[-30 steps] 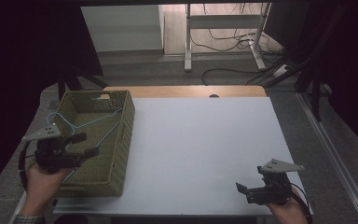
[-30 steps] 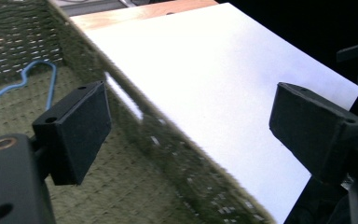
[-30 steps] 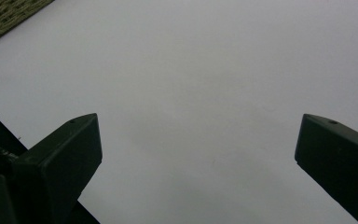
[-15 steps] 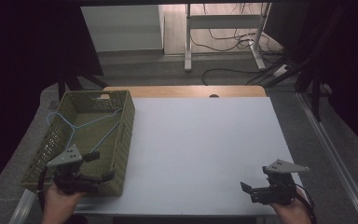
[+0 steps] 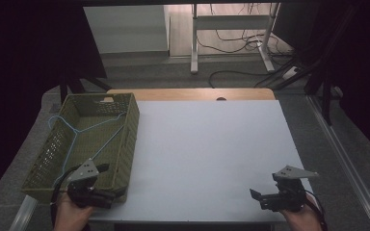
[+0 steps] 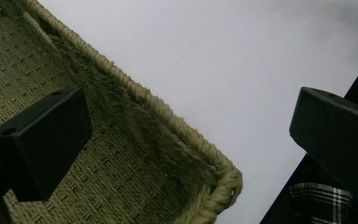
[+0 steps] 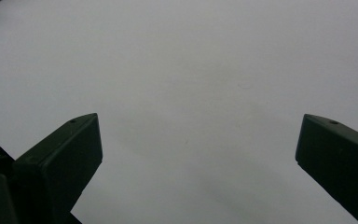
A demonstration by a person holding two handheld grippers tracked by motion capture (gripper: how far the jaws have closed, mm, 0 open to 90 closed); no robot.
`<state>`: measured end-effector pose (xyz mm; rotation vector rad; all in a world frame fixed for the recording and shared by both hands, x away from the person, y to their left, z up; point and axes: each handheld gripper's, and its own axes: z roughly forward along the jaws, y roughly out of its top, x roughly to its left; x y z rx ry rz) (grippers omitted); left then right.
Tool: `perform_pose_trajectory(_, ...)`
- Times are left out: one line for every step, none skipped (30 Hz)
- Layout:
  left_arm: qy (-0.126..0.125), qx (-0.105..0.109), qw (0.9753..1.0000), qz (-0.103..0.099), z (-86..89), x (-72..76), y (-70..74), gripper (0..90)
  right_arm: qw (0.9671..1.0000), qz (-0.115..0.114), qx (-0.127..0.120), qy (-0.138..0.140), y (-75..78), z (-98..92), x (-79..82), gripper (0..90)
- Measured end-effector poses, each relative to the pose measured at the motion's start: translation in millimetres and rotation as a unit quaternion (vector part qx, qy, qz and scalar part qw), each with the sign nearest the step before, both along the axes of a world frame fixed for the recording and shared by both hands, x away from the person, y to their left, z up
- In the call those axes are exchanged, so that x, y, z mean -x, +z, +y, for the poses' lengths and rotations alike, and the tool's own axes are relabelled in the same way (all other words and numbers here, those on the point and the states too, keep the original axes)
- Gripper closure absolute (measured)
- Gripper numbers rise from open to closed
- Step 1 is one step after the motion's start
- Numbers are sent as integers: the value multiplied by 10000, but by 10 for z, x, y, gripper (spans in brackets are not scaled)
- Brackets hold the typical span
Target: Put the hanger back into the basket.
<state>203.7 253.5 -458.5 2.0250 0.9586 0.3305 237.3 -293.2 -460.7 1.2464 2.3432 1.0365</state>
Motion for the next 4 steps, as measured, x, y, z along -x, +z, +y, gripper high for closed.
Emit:
perform_pose_trajectory(-15,26,10000,-1,5,-3,-3,0,10000,2,13,11,0,-1,0,3)
perform_pose_trajectory(-46,70,10000,19,11,-9,-6,0,10000,5,15,16,-2,0,-1,3)
perform_pose_trajectory(-59,117,9999,56,18,-14,-8,0,10000,-2,15,16,-5,1,-3,3)
perform_pose_trajectory(-90,179,9998,93,26,-20,-6,0,10000,-2,18,20,-7,-1,-5,3)
